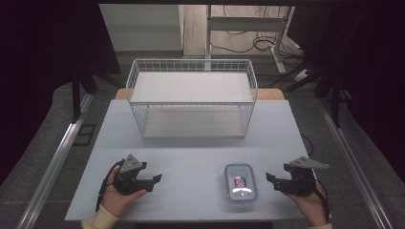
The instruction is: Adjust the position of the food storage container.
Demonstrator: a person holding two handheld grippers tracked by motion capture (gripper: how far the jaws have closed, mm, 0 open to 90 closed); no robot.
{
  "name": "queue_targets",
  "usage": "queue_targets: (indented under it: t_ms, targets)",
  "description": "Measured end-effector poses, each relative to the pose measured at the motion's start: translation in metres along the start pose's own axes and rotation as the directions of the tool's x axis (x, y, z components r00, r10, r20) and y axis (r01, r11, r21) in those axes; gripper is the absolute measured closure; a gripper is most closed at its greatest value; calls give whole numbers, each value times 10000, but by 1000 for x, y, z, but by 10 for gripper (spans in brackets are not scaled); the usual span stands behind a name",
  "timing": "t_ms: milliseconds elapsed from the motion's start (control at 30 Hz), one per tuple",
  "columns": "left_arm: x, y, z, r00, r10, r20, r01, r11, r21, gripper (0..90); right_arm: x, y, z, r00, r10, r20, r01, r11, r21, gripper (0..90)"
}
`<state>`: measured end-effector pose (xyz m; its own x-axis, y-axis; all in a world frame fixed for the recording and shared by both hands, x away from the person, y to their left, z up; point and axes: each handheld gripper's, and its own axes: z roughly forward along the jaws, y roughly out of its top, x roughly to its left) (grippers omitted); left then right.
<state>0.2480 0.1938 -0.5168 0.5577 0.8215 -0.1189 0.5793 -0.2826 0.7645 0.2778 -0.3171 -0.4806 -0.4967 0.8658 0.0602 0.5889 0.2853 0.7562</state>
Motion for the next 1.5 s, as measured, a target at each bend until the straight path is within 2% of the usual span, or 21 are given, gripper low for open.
queue_targets:
  t_ms: [133,400,633,767,833,967,1100,1200,1300,1433,1500]
  targets:
    - [0,0,0,10000,-2,22,1,10000,74,242,0,1,-1,9996,256,66,-257,9997,31,180]
    - [-1,-1,1,10000,-45,24,44,9999,128,242,3,4,0,9999,139,-30,-139,9999,101,207]
    - [1,-1,1,9999,-104,29,104,9998,145,242,3,13,2,9996,-17,-282,41,9963,860,249]
    - [1,-1,0,10000,-80,21,80,9999,134,242,5,19,2,9997,-119,-209,140,9941,1073,266]
    - [1,-1,0,10000,-64,27,64,9999,135,242,8,22,2,9990,-396,-202,419,9906,1302,297]
    - [1,-1,1,10000,-70,34,70,9999,155,242,10,25,-1,9979,-615,-185,637,9839,1668,364]
    - [0,-1,1,10000,-57,15,57,9999,163,242,9,26,-7,9932,-1113,-334,1160,9664,2293,510]
    - [1,-1,1,10000,-73,9,73,9998,161,242,11,27,-11,9837,-1628,-769,1779,9444,2765,637]
    - [1,-1,1,10000,-74,12,74,9999,135,242,14,26,-13,9746,-2062,-876,2234,9241,3100,735]
    - [0,-1,1,10000,-65,32,65,9999,125,242,19,24,-14,9639,-2390,-1172,2650,9021,3405,839]
    - [0,-1,1,10000,-50,26,50,9999,137,242,23,21,-12,9560,-2574,-1406,2916,8848,3634,882]
